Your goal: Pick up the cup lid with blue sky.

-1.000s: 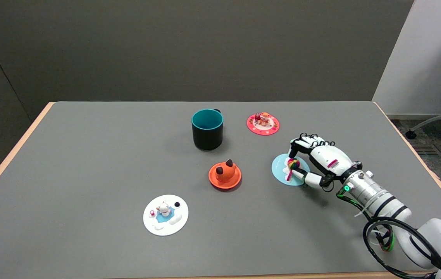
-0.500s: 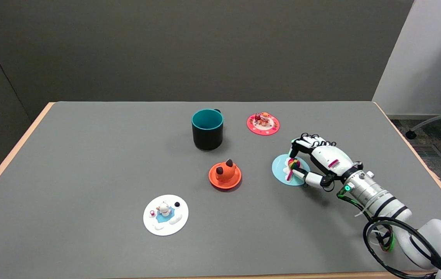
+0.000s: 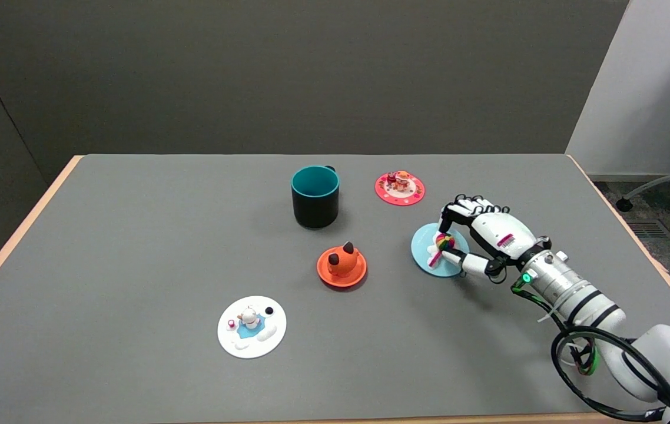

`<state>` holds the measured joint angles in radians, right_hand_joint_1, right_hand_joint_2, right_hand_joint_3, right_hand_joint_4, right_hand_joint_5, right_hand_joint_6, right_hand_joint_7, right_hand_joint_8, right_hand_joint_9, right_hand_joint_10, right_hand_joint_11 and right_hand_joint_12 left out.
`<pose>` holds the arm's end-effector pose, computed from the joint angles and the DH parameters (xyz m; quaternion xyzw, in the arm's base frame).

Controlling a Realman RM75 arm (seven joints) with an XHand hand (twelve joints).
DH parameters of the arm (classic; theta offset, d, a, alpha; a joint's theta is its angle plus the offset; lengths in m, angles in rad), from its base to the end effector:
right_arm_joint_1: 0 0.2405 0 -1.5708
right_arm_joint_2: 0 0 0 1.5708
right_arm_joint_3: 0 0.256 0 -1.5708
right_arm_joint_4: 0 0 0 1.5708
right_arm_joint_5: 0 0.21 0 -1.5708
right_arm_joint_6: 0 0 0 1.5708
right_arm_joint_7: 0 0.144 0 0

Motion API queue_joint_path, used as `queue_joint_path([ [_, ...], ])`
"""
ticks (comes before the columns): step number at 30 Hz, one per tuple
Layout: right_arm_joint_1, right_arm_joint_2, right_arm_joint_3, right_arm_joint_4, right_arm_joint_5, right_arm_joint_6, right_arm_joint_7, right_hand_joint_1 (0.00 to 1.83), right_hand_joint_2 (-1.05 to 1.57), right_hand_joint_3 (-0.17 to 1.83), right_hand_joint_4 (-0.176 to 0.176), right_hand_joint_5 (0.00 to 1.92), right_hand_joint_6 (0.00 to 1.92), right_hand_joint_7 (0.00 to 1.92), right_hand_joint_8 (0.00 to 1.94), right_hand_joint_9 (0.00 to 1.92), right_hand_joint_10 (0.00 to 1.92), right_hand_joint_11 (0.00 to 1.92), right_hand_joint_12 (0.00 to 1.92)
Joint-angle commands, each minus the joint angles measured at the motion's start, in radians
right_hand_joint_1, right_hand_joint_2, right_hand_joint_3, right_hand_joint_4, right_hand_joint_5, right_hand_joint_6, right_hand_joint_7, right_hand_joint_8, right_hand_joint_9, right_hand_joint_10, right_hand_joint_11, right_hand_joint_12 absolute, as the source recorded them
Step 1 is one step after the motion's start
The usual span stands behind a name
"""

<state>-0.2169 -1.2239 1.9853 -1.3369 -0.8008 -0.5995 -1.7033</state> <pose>-0.2984 -0.2704 0.4107 0.7221 -0.1267 0.0908 0.6740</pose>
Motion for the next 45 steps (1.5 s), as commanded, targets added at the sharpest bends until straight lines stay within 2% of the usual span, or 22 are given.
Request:
queue_joint_path([
  [1, 0.034, 0.012, -0.037, -0.199, -0.231, 0.056, 0.183, 0.77, 1.37, 0.25, -0.056, 0.36, 1.88, 0.13, 0.86, 0.19, 0.99, 0.03, 1.33],
  [5, 0.054, 0.019, -0.065, -0.238, -0.331, 0.057, 0.255, 0.77, 1.36, 0.26, -0.04, 0.38, 1.87, 0.14, 0.88, 0.21, 1.01, 0.04, 1.35],
  [6, 0.058, 0.019, -0.07, -0.245, -0.354, 0.056, 0.271, 0.78, 1.33, 0.27, -0.024, 0.41, 1.84, 0.13, 0.89, 0.2, 1.03, 0.06, 1.38],
  [7, 0.064, 0.019, -0.073, -0.253, -0.379, 0.055, 0.291, 0.78, 1.33, 0.24, 0.014, 0.45, 1.79, 0.11, 0.96, 0.16, 1.12, 0.03, 1.49],
  [12, 0.107, 0.02, -0.082, -0.299, -0.505, 0.029, 0.404, 0.78, 1.32, 0.23, 0.017, 0.45, 1.78, 0.13, 0.98, 0.19, 1.14, 0.05, 1.5],
  [16, 0.178, 0.009, -0.072, -0.319, -0.656, -0.039, 0.599, 0.79, 1.32, 0.23, 0.019, 0.46, 1.77, 0.15, 1.0, 0.21, 1.15, 0.07, 1.5],
  [20, 0.245, -0.025, -0.057, -0.35, -0.742, -0.105, 0.618, 0.79, 1.32, 0.24, 0.018, 0.46, 1.77, 0.17, 1.02, 0.22, 1.16, 0.06, 1.51],
  [21, 0.253, -0.03, -0.056, -0.354, -0.742, -0.102, 0.62, 0.83, 1.33, 0.22, 0.004, 0.47, 1.78, 0.2, 1.19, 0.22, 1.16, 0.06, 1.52],
  [22, 0.263, -0.033, -0.056, -0.358, -0.743, -0.104, 0.621, 0.98, 1.4, 0.15, -0.048, 0.51, 1.82, 0.3, 1.85, 0.23, 1.16, 0.06, 1.55],
  [25, 0.3, -0.034, -0.067, -0.371, -0.754, -0.112, 0.627, 0.98, 1.39, 0.15, -0.043, 0.51, 1.82, 0.31, 1.83, 0.23, 1.16, 0.06, 1.55],
  [27, 0.322, -0.034, -0.079, -0.378, -0.763, -0.112, 0.645, 1.01, 1.43, 0.01, -0.028, 0.53, 1.79, 0.36, 1.78, 0.29, 1.09, 0.13, 1.41],
  [28, 0.34, -0.036, -0.087, -0.379, -0.773, -0.112, 0.66, 1.0, 1.39, 0.1, -0.022, 0.52, 1.81, 0.36, 1.78, 0.28, 1.16, 0.1, 1.5],
  [30, 0.368, -0.04, -0.102, -0.38, -0.795, -0.112, 0.685, 1.0, 1.4, 0.08, -0.018, 0.52, 1.8, 0.37, 1.77, 0.28, 1.17, 0.12, 1.49],
  [31, 0.384, -0.041, -0.115, -0.38, -0.808, -0.114, 0.706, 1.0, 1.37, 0.15, -0.017, 0.52, 1.8, 0.37, 1.77, 0.25, 1.25, 0.09, 1.58],
  [32, 0.395, -0.041, -0.123, -0.38, -0.818, -0.114, 0.719, 1.0, 1.37, 0.14, -0.016, 0.52, 1.8, 0.38, 1.76, 0.26, 1.24, 0.09, 1.57],
  [33, 0.407, -0.039, -0.134, -0.38, -0.831, -0.116, 0.737, 1.01, 1.42, 0.03, -0.013, 0.52, 1.8, 0.38, 1.75, 0.32, 1.12, 0.15, 1.43],
  [35, 0.431, -0.037, -0.15, -0.377, -0.859, -0.122, 0.775, 1.01, 1.42, 0.03, -0.01, 0.52, 1.8, 0.39, 1.74, 0.32, 1.13, 0.16, 1.44],
  [36, 0.439, -0.037, -0.157, -0.373, -0.872, -0.124, 0.791, 1.01, 1.41, 0.04, -0.007, 0.53, 1.79, 0.4, 1.73, 0.32, 1.13, 0.16, 1.45],
  [38, 0.458, -0.037, -0.17, -0.367, -0.894, -0.124, 0.815, 1.01, 1.36, 0.15, -0.006, 0.52, 1.79, 0.4, 1.73, 0.27, 1.27, 0.1, 1.6],
  [40, 0.477, -0.038, -0.179, -0.362, -0.91, -0.124, 0.829, 1.01, 1.35, 0.16, -0.006, 0.52, 1.79, 0.41, 1.73, 0.28, 1.26, 0.1, 1.61],
  [41, 0.483, -0.037, -0.184, -0.36, -0.913, -0.124, 0.835, 1.02, 1.39, 0.06, -0.006, 0.53, 1.78, 0.41, 1.72, 0.32, 1.16, 0.15, 1.48],
  [45, 0.526, -0.03, -0.203, -0.351, -0.931, -0.128, 0.861, 1.02, 1.41, 0.02, -0.008, 0.53, 1.78, 0.43, 1.7, 0.35, 1.16, 0.17, 1.45],
])
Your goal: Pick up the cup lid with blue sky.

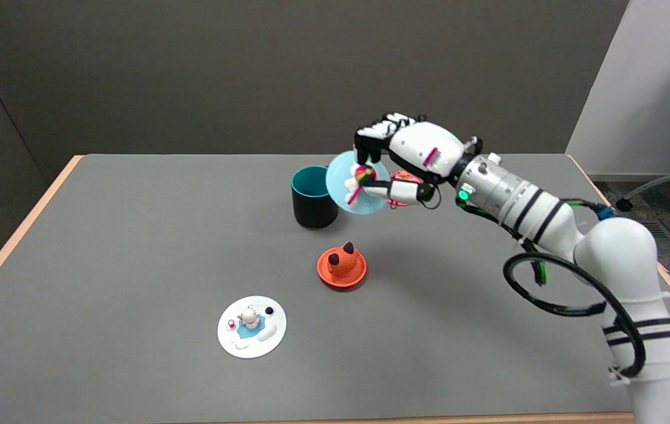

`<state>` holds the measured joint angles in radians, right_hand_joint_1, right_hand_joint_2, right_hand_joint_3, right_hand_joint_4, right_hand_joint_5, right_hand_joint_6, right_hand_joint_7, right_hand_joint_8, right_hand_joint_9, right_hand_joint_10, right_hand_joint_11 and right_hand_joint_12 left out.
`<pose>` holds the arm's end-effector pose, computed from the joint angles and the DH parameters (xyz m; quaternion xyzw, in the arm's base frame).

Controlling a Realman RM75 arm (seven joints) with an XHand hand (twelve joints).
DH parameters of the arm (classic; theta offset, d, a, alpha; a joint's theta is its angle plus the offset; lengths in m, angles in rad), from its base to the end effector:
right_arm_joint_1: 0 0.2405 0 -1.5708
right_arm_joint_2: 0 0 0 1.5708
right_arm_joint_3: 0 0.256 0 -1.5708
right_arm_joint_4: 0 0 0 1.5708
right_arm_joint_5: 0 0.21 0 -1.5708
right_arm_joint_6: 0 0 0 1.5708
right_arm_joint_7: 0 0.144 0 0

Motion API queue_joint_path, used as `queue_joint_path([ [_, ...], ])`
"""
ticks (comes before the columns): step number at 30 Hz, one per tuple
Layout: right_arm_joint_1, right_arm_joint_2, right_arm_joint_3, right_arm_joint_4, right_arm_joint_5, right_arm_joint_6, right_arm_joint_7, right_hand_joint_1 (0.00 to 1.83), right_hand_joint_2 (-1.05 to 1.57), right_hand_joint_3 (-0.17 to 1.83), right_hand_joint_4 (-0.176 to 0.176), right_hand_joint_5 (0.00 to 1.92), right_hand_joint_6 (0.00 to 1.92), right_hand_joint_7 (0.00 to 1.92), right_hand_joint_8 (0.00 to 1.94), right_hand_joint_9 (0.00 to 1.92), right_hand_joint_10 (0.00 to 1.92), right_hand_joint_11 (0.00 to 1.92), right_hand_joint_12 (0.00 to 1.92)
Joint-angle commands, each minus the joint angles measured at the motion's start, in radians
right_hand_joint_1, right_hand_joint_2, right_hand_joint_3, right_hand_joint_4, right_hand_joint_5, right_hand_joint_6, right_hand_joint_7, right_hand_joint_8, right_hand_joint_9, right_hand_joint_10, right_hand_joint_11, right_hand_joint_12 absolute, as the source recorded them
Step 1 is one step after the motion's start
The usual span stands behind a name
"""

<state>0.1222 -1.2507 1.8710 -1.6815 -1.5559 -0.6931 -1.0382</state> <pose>-0.1641 -0.3543 0.3155 0.8345 -0.0321 0.0694 0.5457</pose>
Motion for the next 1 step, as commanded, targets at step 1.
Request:
queue_joint_path([
  [1, 0.195, -0.003, -0.092, -0.004, -0.18, -0.039, 0.201, 1.02, 1.38, 0.08, -0.003, 0.53, 1.78, 0.44, 1.69, 0.32, 1.22, 0.14, 1.52],
])
